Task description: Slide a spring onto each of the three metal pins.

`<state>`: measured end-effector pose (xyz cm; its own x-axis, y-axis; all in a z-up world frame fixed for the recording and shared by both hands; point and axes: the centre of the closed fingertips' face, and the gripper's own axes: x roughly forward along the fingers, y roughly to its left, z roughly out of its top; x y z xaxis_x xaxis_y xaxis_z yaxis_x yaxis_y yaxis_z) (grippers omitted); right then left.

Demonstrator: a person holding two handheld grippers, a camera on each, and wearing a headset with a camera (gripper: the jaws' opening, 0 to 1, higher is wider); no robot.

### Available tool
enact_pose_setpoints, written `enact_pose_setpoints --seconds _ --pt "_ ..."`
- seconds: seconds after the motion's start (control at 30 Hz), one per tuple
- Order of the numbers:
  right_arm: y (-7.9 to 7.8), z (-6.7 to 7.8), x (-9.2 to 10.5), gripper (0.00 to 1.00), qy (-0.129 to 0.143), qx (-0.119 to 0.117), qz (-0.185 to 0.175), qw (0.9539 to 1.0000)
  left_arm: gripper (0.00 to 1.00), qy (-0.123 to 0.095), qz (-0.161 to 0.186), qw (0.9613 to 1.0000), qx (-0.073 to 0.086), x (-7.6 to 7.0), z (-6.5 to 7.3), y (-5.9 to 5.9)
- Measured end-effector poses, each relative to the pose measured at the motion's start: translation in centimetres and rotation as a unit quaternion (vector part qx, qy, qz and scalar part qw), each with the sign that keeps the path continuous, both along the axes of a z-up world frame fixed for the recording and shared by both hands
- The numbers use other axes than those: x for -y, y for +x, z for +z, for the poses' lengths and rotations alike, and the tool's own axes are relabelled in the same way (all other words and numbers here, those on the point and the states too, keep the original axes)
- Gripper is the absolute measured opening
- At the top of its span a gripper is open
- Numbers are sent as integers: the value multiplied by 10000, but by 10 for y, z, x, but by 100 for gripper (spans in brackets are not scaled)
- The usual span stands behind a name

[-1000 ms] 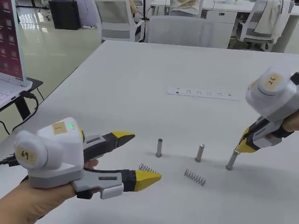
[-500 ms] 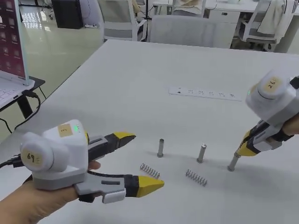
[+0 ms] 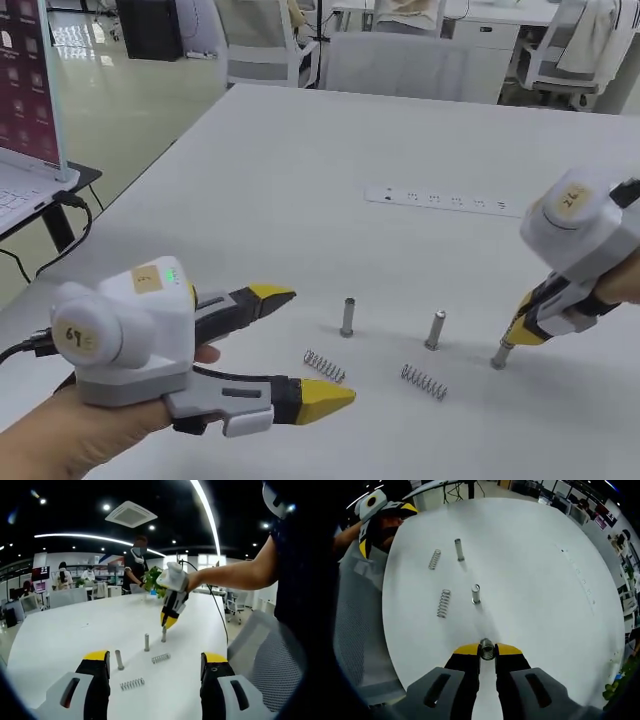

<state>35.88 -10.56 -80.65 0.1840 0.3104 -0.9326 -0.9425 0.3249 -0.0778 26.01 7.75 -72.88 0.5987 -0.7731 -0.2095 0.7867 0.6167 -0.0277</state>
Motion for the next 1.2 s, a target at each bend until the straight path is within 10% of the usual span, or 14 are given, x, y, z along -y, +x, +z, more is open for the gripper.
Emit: enact_pose_setpoints --seconds 1.2 --pt "10 -32 1 10 -108 55 -138 9998 68 33 -34 10000 -23 2 -1 -2"
